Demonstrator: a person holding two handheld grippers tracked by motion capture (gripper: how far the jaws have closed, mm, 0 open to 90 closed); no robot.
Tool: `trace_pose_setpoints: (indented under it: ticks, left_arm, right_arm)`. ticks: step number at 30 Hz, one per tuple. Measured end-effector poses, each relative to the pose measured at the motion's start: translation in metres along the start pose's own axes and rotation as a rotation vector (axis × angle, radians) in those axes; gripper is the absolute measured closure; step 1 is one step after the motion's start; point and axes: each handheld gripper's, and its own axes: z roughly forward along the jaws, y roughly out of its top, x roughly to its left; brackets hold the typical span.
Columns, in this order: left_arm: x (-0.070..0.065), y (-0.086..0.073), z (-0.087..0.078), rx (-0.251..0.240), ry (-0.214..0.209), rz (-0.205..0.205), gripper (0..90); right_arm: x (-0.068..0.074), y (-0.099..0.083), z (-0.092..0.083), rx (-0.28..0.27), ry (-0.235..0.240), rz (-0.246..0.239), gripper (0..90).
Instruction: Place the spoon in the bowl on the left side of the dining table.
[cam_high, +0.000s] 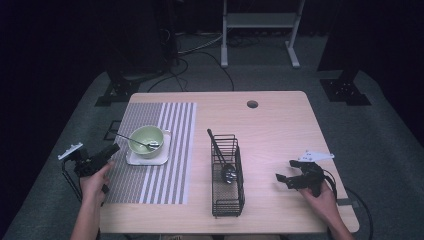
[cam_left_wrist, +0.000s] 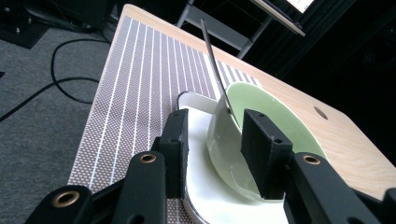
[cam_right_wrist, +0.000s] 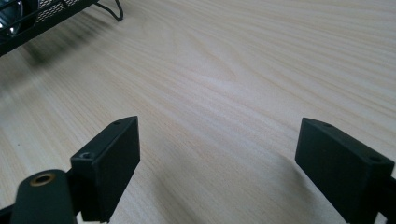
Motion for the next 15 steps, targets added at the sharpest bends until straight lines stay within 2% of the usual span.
trace_pose_setpoints:
  ticks: [11,15]
  left_arm:
    - [-0.0058,-0.0079,-0.0025,0.037,0.012,0.034,53.2]
    - [-0.0085,-0.0101,-0.0052,0.047,0.002,0.046,50.7]
  right_arm:
    - [-0.0002,-0.0001,-0.0002,-0.002,0.002,0.002,13.0]
    - [0.0002,0.0000,-0.0001,0.000,-0.001,-0.001,13.0]
